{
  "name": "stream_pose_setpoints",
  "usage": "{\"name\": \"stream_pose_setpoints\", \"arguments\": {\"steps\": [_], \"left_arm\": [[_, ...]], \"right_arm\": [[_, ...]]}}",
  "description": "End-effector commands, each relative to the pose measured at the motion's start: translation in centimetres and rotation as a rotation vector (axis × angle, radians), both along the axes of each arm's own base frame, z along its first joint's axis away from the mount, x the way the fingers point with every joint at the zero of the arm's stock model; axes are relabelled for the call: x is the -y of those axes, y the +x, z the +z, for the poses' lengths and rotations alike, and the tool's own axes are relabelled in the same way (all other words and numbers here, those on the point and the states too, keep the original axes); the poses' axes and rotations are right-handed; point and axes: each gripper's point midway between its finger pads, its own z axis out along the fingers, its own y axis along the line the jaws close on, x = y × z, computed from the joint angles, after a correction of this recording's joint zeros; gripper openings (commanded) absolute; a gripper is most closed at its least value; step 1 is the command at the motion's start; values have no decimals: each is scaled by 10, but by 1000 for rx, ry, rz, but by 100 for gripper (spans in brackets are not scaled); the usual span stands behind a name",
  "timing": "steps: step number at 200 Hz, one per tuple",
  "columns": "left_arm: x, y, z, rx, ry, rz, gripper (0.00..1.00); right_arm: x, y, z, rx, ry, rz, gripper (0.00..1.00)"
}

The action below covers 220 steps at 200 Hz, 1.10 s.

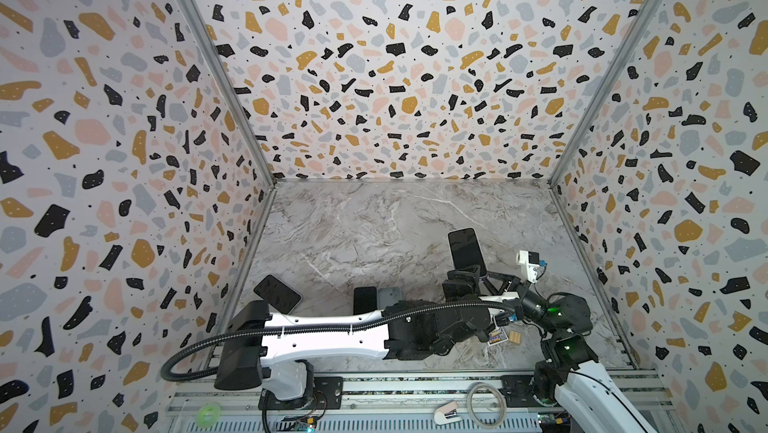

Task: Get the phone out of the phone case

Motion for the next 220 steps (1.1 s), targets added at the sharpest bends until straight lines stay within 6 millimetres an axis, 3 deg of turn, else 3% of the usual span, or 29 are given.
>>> {"name": "stream_pose_setpoints", "arguments": {"steps": [1,90,220], "left_arm": [[2,11,26,27,-73,35,75],[2,32,16,29,-59,86,70],[5,44,18,40,-64,100,56]], "right_arm": [[2,-9,36,140,26,1,0],[2,-10,38,148,25,1,0],[1,-9,35,145,17,2,0]]}}
